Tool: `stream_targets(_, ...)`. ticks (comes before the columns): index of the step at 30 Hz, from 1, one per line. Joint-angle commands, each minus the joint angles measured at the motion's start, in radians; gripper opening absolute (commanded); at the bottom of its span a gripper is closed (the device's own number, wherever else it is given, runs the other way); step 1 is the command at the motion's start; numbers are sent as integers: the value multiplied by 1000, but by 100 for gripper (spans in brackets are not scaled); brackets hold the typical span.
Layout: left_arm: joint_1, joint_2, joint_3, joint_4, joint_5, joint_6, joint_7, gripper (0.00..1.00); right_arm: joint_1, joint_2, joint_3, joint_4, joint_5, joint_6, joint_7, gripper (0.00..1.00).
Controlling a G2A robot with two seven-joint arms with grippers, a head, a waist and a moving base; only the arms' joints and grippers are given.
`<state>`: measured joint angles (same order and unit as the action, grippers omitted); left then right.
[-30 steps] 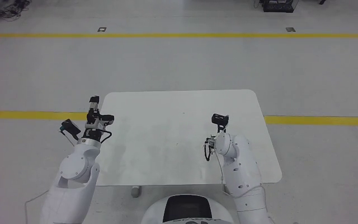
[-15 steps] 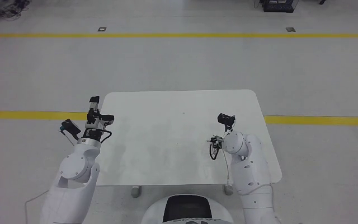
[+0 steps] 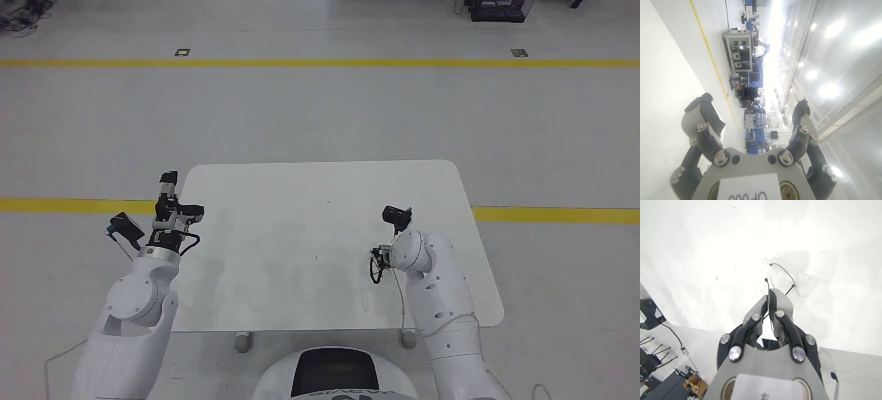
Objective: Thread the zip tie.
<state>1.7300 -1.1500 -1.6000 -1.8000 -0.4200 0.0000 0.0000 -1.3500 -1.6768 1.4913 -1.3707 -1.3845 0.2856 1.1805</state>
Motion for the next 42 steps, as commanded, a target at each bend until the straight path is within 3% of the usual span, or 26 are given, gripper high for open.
stream_targets(1, 0, 0, 0, 0, 0, 0, 0, 100, 6, 1, -10, 13, -7, 14, -19, 0)
stream_targets(6, 0, 0, 0, 0, 0, 0, 0, 100, 13, 0, -54, 31, -59, 54, -61, 0)
stream_targets(13, 0, 0, 0, 0, 0, 0, 0, 100, 27, 4, -55, 45, -44, 54, -58, 0)
stream_targets(16, 0, 0, 0, 0, 0, 0, 0, 100, 10, 11, -19, 0, 20, 8, -39, 0)
stream_targets(25, 0, 0, 0, 0, 0, 0, 0, 100, -68, 51, 140, -160, 264, -261, 66, 0)
stream_targets(32, 0, 0, 0, 0, 0, 0, 0, 100, -78, 80, 237, -150, 477, -414, 118, 0)
stream_targets(34, 0, 0, 0, 0, 0, 0, 0, 100, -67, 88, 269, -119, 527, -399, 129, 0)
stream_targets(42, 0, 0, 0, 0, 0, 0, 0, 100, -67, 88, 269, -119, 527, -399, 129, 0)
